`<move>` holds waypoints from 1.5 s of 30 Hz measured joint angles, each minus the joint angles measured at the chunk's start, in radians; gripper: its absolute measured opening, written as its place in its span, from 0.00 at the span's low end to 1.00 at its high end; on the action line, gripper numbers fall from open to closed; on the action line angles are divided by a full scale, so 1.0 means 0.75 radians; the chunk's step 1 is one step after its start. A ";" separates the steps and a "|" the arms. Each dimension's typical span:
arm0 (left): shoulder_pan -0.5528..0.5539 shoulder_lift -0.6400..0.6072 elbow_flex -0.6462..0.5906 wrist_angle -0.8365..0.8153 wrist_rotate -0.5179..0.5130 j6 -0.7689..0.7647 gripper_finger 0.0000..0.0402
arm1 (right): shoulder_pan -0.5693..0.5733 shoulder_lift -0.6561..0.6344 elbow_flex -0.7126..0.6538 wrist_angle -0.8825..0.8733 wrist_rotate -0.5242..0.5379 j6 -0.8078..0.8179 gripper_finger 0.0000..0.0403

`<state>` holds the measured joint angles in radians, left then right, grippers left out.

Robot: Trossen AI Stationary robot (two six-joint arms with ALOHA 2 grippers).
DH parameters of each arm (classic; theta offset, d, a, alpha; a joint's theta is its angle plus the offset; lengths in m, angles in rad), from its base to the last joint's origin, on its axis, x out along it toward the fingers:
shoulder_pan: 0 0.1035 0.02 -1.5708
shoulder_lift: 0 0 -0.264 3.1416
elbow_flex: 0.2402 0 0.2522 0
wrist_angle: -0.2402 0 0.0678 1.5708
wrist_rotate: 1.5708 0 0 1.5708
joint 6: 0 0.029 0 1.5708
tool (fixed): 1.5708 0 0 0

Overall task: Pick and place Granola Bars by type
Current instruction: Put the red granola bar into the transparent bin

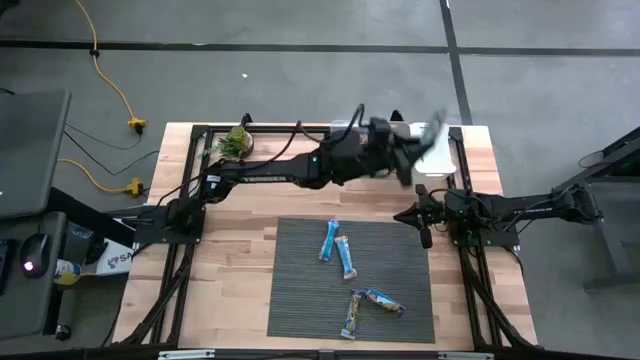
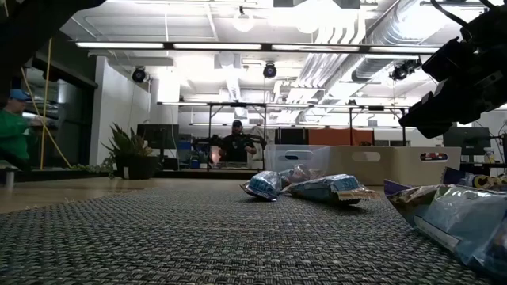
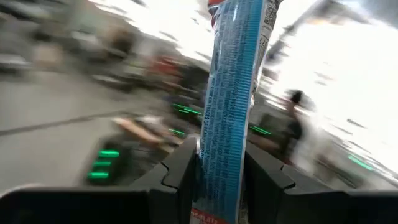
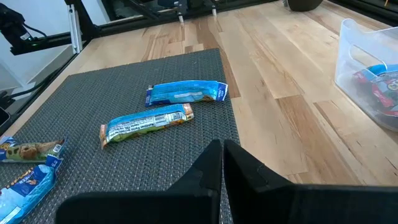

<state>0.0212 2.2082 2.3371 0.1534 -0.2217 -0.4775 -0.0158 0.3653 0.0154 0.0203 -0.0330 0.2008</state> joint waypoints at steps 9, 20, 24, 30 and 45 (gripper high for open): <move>0.150 0.001 0.000 -0.499 -0.631 -0.265 0.26 | 0.000 0.000 0.000 0.000 0.000 0.000 0.00; 0.398 0.002 -0.068 -1.176 -0.492 -0.633 0.26 | 0.000 0.000 0.000 -0.001 0.000 0.000 0.00; 0.437 0.002 -0.154 -1.195 -0.342 -0.692 0.26 | 0.000 0.000 0.000 -0.001 0.000 0.000 0.00; 0.417 0.002 -0.348 -1.181 -0.270 -0.878 0.26 | 0.000 0.000 0.000 -0.001 0.000 0.000 0.00; 0.407 0.003 -0.610 -0.998 -0.132 -0.964 0.26 | 0.000 0.000 0.000 -0.001 0.000 0.000 0.00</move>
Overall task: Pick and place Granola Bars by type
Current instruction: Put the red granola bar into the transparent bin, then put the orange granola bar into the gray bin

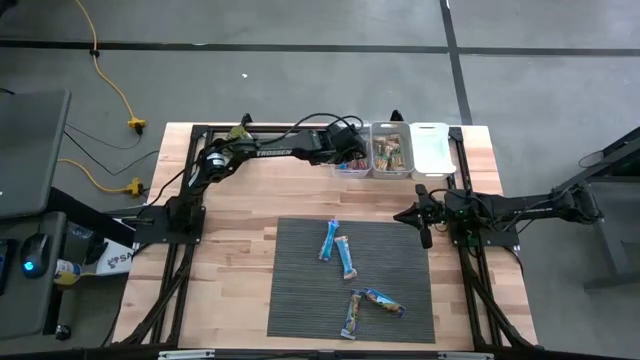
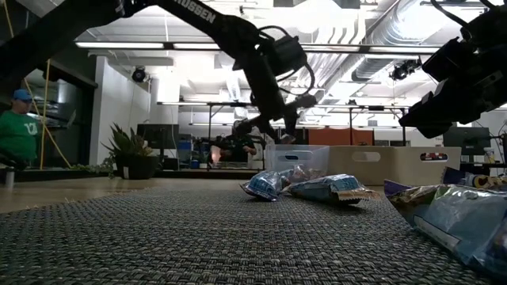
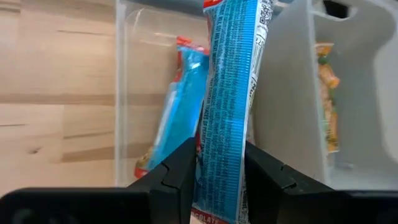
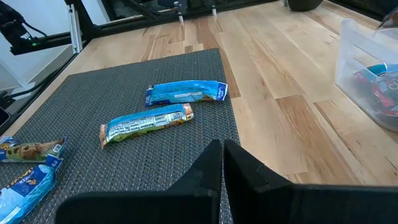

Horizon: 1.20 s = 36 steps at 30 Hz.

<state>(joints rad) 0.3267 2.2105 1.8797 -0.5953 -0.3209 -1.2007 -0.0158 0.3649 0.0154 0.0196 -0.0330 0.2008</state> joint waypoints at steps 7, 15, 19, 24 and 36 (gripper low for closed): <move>0.004 0.000 0.000 0.011 -0.009 0.064 0.29 | 0.000 0.000 0.000 0.000 0.000 0.000 0.00; 0.004 0.000 0.001 0.007 -0.001 0.073 0.44 | 0.000 0.000 0.000 0.000 0.000 0.000 0.00; 0.004 0.000 0.001 0.027 0.007 0.073 0.51 | 0.000 0.000 0.000 0.000 0.000 0.000 0.00; 0.004 0.000 0.001 0.176 0.093 0.191 0.52 | 0.000 0.000 0.000 0.000 0.000 0.000 0.00; 0.021 -0.020 0.203 0.134 0.291 0.730 0.52 | 0.000 0.000 0.000 0.000 0.000 0.000 0.00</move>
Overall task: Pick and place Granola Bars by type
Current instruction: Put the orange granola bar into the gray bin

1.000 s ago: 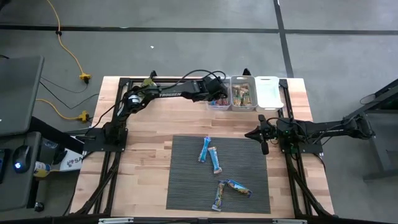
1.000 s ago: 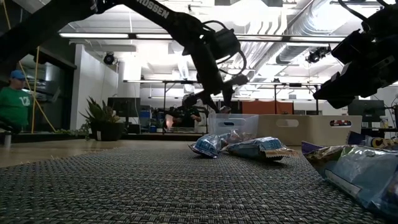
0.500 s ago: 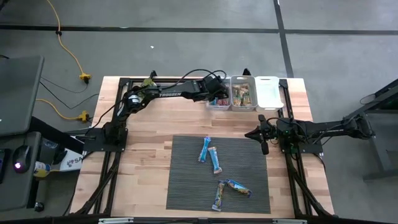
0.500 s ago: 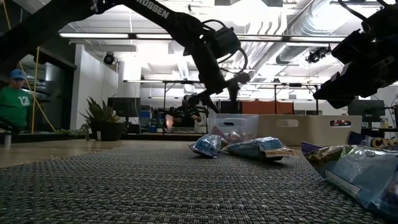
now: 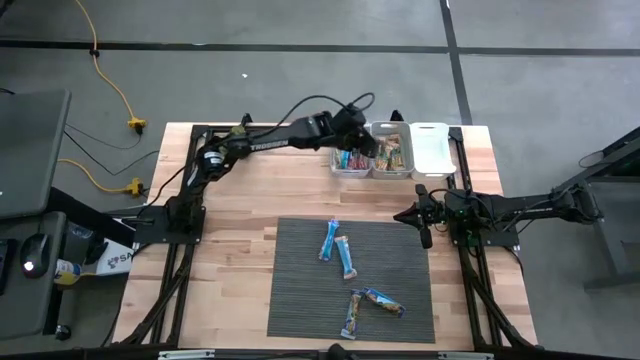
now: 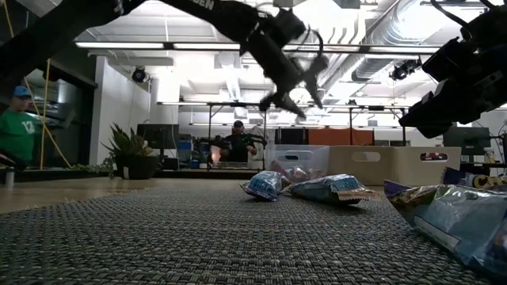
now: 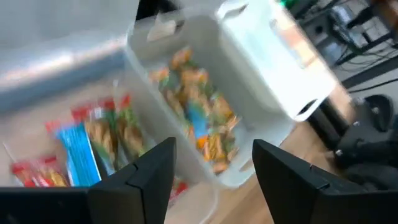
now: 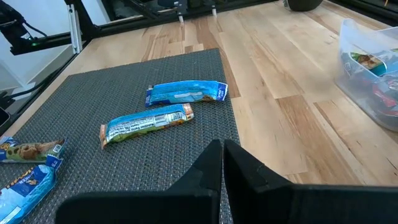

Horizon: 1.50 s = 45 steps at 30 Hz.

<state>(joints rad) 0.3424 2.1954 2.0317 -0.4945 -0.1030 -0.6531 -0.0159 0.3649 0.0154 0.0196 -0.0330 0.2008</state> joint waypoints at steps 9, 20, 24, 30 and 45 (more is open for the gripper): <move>0.002 -0.174 0.146 -0.385 -0.008 0.146 0.52 | 0.000 0.001 0.000 0.001 0.002 0.000 0.00; -0.121 -0.424 0.149 -0.772 -0.250 -0.199 0.52 | 0.000 0.001 0.000 0.003 0.000 0.000 0.00; -0.210 -0.445 0.149 -0.834 -0.265 -0.401 0.52 | 0.000 0.001 0.000 0.004 0.000 0.000 0.00; -0.362 -0.417 0.121 -0.839 -0.148 -0.546 0.52 | 0.000 0.001 0.000 0.002 0.000 0.000 0.00; -0.604 -0.189 0.090 -0.695 -0.039 -0.894 0.52 | 0.000 0.001 0.000 0.002 0.000 0.000 0.00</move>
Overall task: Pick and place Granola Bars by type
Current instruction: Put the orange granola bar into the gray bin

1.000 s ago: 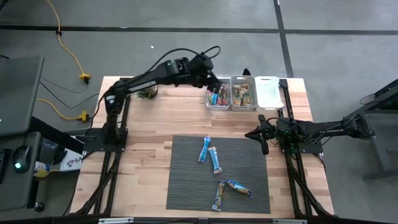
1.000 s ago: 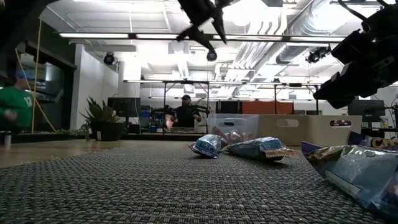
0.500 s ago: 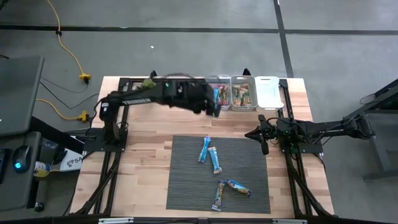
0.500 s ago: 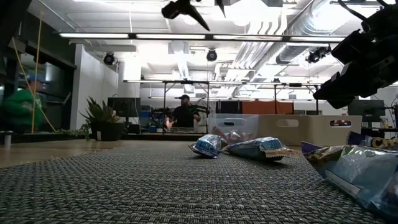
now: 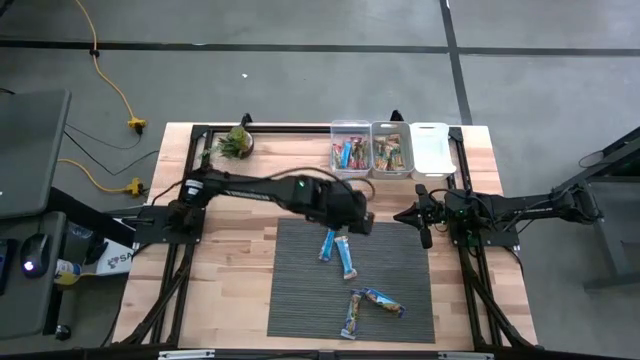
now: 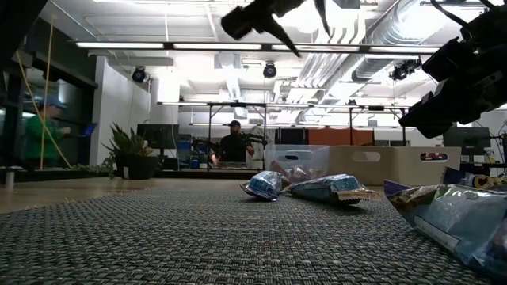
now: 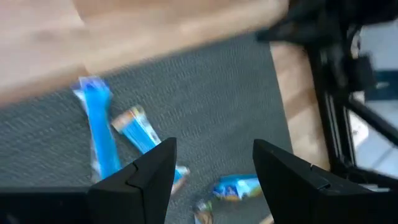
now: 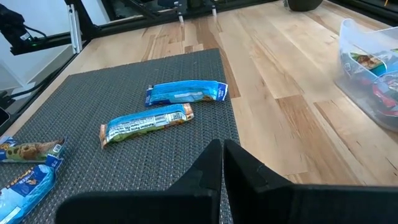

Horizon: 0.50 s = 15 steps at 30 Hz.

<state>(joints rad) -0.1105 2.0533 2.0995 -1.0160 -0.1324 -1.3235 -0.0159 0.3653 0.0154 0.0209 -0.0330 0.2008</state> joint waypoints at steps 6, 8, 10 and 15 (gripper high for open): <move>-0.021 0.116 0.000 0.103 0.110 -0.083 0.52 | 0.000 0.000 0.000 0.000 0.000 0.000 0.00; -0.021 0.149 0.002 0.131 0.183 -0.098 0.52 | 0.000 0.000 0.000 0.000 0.000 0.000 0.00; -0.021 0.178 0.000 0.134 0.234 -0.103 0.52 | 0.000 0.000 0.000 0.000 0.000 0.000 0.00; -0.022 0.197 0.002 0.123 0.240 -0.153 0.52 | 0.000 0.000 0.000 0.000 0.000 0.000 0.00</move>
<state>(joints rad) -0.1268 2.2011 2.1009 -0.9239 0.0475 -1.4381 -0.0161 0.3653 0.0154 0.0208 -0.0327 0.2008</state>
